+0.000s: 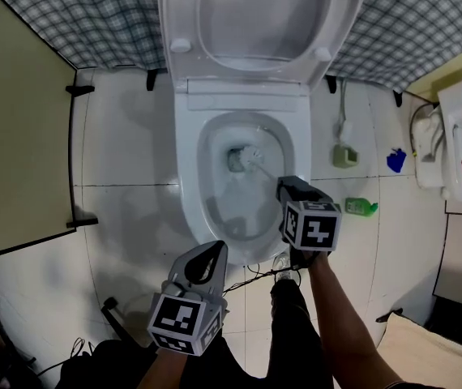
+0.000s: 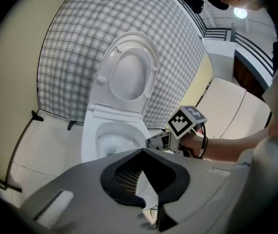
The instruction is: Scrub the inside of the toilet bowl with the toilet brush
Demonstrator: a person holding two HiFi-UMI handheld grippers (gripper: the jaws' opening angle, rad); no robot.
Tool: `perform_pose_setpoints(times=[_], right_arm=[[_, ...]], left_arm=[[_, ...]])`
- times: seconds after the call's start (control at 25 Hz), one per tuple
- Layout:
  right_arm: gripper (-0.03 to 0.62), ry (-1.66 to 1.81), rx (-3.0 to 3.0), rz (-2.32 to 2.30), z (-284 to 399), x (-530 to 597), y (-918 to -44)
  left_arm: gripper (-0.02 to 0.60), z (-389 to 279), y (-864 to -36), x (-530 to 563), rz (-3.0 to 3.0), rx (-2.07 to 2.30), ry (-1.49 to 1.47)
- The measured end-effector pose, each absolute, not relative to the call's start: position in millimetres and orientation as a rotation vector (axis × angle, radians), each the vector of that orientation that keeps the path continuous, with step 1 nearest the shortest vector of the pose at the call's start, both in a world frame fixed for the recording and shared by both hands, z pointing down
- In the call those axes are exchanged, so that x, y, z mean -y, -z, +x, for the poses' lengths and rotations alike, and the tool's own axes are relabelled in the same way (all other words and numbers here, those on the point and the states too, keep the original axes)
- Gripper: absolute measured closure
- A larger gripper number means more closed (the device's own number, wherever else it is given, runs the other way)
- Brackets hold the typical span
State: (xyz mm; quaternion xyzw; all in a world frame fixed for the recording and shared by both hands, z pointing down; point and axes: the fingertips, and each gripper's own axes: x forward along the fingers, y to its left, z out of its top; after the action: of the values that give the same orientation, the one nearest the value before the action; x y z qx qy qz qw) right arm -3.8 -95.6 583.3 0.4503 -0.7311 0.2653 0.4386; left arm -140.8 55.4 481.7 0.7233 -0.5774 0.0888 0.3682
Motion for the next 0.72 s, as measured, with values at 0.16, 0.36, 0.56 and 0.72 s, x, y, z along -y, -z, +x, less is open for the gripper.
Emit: perform_pose_setpoints(times=[0.16, 0.36, 0.56, 0.72], right_arm=[[0.372, -0.626, 1.827, 1.094, -17.5, 102.6, -602.3], [0.372, -0.497, 1.970, 1.159, -28.0, 131.6, -563.3], [0.372, -0.394, 2.060, 1.213, -30.9, 156.2, -520.2], [0.372, -0.389, 2.056, 1.187, -39.0, 167.0, -528.9]], left_arm=[[0.595, -151.7, -480.5, -54.3, 1.842, 1.506, -0.226], [0.595, -160.5, -490.3, -60.0, 1.814, 1.518, -0.225], [0.595, -151.1, -490.5, -55.6, 1.823, 1.496, -0.218], [0.595, -150.7, -491.1, -51.2, 1.828, 1.498, -0.222]])
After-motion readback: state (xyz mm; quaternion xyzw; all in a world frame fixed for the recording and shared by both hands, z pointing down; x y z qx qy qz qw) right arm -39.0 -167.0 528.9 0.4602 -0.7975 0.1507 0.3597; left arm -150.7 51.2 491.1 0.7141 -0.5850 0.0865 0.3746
